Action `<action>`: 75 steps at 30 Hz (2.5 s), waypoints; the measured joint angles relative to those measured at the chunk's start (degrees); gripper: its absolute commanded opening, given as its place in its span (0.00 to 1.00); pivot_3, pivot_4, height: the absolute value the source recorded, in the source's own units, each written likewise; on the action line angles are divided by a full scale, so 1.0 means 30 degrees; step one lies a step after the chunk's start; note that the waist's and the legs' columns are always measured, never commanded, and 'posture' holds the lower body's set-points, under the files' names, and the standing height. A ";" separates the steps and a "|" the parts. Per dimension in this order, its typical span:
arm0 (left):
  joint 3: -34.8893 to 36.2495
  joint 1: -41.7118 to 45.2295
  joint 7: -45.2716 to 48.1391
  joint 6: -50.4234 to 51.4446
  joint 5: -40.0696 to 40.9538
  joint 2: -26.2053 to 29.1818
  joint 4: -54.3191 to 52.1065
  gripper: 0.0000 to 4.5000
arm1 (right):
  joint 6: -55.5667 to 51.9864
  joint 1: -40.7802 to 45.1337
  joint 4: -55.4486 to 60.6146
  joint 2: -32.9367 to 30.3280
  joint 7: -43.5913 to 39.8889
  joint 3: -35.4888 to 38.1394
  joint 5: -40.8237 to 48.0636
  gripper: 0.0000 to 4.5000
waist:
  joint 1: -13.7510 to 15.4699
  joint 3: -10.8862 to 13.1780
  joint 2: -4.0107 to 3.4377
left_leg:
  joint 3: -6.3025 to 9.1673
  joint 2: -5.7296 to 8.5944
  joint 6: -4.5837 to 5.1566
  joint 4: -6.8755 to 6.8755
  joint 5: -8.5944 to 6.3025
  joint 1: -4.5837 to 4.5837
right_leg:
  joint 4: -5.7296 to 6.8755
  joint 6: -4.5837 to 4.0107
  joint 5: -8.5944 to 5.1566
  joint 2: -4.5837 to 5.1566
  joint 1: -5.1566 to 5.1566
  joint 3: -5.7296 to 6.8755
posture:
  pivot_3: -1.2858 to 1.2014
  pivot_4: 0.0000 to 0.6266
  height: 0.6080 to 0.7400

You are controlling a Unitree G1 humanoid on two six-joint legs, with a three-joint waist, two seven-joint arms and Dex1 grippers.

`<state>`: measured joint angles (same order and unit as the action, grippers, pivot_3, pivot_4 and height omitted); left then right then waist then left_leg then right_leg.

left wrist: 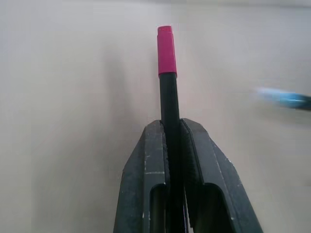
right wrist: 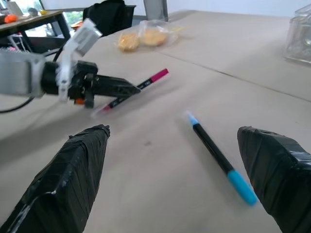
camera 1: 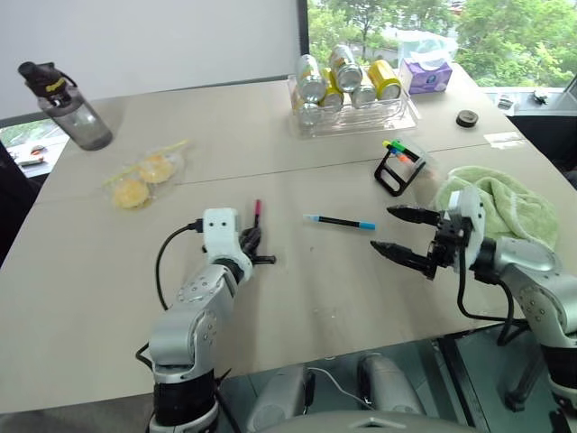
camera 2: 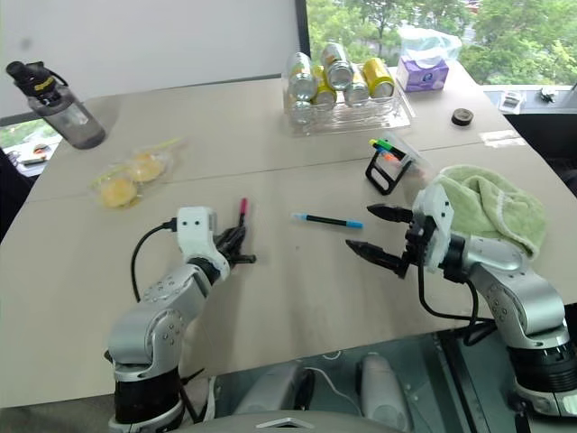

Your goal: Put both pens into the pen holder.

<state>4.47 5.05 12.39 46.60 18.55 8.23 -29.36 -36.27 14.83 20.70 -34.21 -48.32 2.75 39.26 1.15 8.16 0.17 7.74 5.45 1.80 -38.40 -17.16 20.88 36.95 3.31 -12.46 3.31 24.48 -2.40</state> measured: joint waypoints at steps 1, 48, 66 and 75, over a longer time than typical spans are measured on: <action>-0.0452 -0.0178 0.1231 -0.0963 0.0438 0.0241 -0.0001 0.00 | -0.1280 0.0894 0.0021 0.0361 0.0818 -0.0014 0.0555 1.00 | -0.0037 0.0010 0.0011 | -0.0007 0.0002 0.0001 0.0001 -0.0001 0.0002 | -0.0004 -0.0001 0.0001 -0.0002 0.0004 -0.0005 | 0.52 0.24 0.99; -0.2851 0.4234 0.5728 -0.1367 0.3032 0.7581 -0.0371 0.94 | 0.5541 1.3385 -0.6679 -0.2080 -0.1060 -0.5210 -0.8436 0.03 | -0.0488 0.0061 0.0003 | 0.0012 0.0004 0.0018 0.0045 -0.0009 0.0115 | -0.0063 -0.0002 0.0001 -0.0018 0.0117 0.0006 | 0.52 0.24 0.99; -0.2499 0.4089 0.6523 -0.2006 0.4330 0.6314 -0.1012 0.94 | 0.7723 1.3396 -0.9547 -0.1559 -0.2092 -0.5393 -1.1488 0.03 | -0.0639 0.0062 0.0003 | -0.0016 0.0010 0.0014 0.0013 -0.0004 0.0349 | 0.0003 -0.0006 0.0006 -0.0013 0.0387 -0.0025 | 0.52 0.24 0.99; -0.2441 0.4102 0.6491 -0.2042 0.4319 0.6152 -0.1019 0.94 | 1.0245 1.3461 -1.2428 -0.0856 -0.2023 -0.5446 -1.3489 0.03 | -0.0668 0.0062 0.0004 | -0.0023 0.0013 0.0014 0.0011 -0.0004 0.0341 | 0.0011 -0.0006 0.0006 -0.0017 0.0386 -0.0030 | 0.52 0.24 0.99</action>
<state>-2.85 17.35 31.87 40.47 31.51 26.68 -32.42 -5.54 55.22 -16.58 -36.78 -54.39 -13.59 -1.21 -0.86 8.35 0.18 7.67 5.49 1.84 -38.37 -17.17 21.90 36.99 3.29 -12.45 3.26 25.63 -2.49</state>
